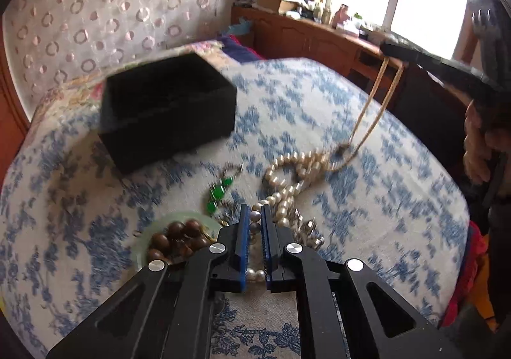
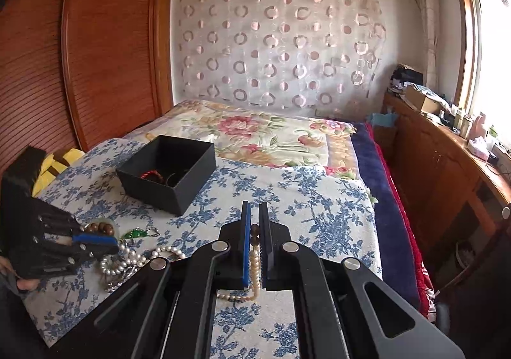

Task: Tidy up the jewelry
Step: 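Carry the pearl necklace with both grippers into the black box and release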

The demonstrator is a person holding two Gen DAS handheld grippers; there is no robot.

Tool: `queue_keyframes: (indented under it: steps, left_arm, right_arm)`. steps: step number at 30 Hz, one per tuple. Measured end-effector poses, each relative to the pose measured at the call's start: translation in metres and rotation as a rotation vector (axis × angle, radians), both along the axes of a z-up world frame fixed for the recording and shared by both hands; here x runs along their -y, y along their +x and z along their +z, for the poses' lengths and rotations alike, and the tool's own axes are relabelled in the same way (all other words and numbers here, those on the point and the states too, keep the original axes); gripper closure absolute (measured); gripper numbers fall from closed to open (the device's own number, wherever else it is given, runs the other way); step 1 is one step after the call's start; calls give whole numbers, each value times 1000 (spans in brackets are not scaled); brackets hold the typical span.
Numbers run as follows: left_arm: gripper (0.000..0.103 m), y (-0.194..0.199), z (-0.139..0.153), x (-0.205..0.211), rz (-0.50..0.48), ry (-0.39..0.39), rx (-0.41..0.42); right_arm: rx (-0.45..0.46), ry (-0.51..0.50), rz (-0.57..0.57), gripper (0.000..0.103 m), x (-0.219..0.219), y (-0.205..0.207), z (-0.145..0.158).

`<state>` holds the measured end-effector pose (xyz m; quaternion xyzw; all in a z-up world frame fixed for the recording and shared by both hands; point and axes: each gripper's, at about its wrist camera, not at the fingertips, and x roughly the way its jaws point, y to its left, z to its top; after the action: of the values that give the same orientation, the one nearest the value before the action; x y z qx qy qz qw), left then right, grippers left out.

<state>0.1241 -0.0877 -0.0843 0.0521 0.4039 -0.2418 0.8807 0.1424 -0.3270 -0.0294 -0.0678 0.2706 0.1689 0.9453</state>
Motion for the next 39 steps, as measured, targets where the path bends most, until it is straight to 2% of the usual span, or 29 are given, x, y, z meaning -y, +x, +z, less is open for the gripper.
queue_keyframes:
  steps: [6,12,16,23,30,39]
  left_arm:
    - [97,-5,45,-8,27,-47,93]
    - [97,-11,94,-29,65,-90,196]
    - [97,-13,114,-47,106,-106,239]
    - [97,-10,134,-59,130,-95,285]
    - [97,-2,156,-60,137,-91,330]
    - [97,18,185,-53,138,-94,385]
  right_arm:
    - [25,-1,-2,97,-4,-1,11]
    - [51,-17,-51,97,-1,6,22]
    - [61,-21,-74,97,3,11,28]
    - [83,-18,-49,97,-8,15,43]
    - [115,-24,-1,97,-30,15,61]
    - [153,15,76,97,-56,26,94]
